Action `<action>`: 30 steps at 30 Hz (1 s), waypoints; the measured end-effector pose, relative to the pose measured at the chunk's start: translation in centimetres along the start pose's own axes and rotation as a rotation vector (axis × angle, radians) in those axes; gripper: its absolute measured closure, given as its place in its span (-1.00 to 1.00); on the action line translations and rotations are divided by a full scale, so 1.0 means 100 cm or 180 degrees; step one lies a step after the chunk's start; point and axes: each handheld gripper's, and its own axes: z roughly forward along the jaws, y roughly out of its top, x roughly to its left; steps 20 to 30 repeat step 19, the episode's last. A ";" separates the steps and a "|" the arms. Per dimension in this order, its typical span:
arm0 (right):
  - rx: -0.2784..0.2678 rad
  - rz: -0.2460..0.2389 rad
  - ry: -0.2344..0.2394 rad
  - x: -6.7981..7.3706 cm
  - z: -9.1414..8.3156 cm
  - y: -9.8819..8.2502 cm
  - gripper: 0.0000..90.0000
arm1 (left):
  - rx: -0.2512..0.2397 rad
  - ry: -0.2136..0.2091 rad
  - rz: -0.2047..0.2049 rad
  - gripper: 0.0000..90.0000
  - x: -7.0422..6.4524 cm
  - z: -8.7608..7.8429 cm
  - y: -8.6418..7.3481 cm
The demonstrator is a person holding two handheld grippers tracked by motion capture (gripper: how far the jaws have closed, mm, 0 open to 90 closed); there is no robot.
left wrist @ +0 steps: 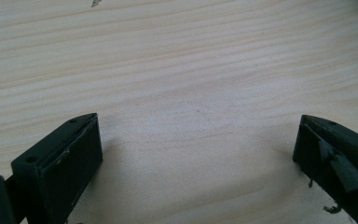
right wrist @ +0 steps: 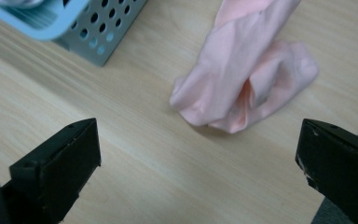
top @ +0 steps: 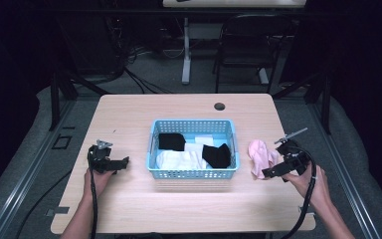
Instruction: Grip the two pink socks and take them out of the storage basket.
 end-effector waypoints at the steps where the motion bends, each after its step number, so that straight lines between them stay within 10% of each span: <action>1: 0.0008 0.0020 0.0001 -0.001 0.003 -0.005 -1.00 | 0.0000 -0.0001 -0.0001 -0.98 0.000 0.000 0.000; 11: 0.0175 0.0173 0.0021 -0.009 0.033 -0.034 -0.97 | 0.0001 -0.0007 0.0007 -0.98 0.000 0.000 0.000; 30: 0.0341 0.0180 0.0014 -0.017 0.038 -0.039 -0.93 | 0.0006 -0.0012 0.0014 -0.98 0.000 0.000 0.001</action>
